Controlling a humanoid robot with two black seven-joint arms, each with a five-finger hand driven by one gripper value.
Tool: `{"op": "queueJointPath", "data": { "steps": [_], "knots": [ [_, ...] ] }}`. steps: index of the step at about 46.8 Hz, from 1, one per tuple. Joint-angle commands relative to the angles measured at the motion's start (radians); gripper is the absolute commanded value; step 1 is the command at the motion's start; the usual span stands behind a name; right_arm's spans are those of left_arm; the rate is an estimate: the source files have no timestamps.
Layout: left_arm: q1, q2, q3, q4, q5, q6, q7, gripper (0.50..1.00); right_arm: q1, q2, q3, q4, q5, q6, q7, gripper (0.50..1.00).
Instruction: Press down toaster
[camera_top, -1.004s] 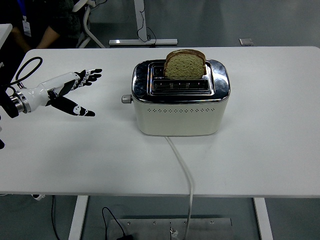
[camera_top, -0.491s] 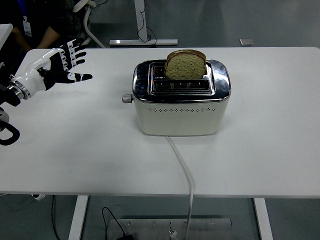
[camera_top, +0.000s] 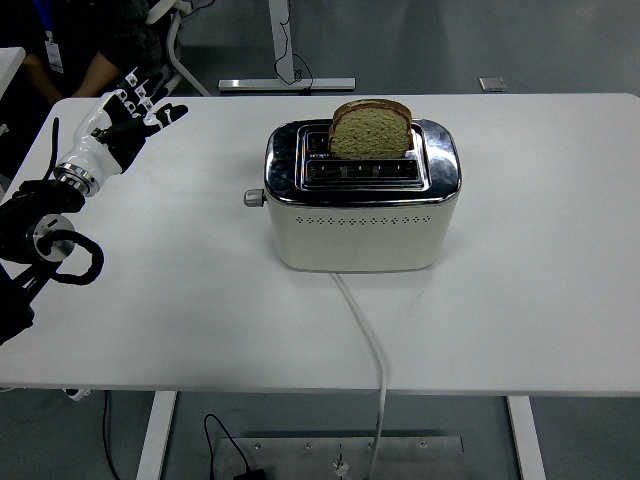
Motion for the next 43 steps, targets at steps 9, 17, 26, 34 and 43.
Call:
{"op": "queueJointPath", "data": {
  "steps": [9, 17, 26, 34, 43],
  "knots": [
    [0.007, -0.021, -0.001, 0.039, -0.126, -0.001, 0.0, 1.0, 0.0, 0.0, 0.0, -0.001, 0.0, 0.0, 0.0, 0.998],
    [0.015, -0.062, -0.003, 0.102, -0.166, -0.013, 0.0, 1.0, 0.002, 0.0, -0.002, 0.001, -0.002, 0.0, 0.0, 0.998],
    [0.021, -0.081, -0.052, 0.113, -0.166, -0.05, -0.002, 1.0, 0.005, 0.0, -0.002, 0.001, 0.0, 0.0, -0.003, 0.998],
    [0.021, -0.081, -0.064, 0.114, -0.163, -0.089, -0.002, 1.0, 0.006, 0.0, -0.002, -0.001, -0.002, 0.0, -0.003, 0.998],
    [0.024, -0.079, -0.066, 0.114, -0.157, -0.102, -0.012, 1.0, 0.006, 0.0, -0.002, -0.001, 0.0, 0.0, -0.003, 0.998]
  ]
}}
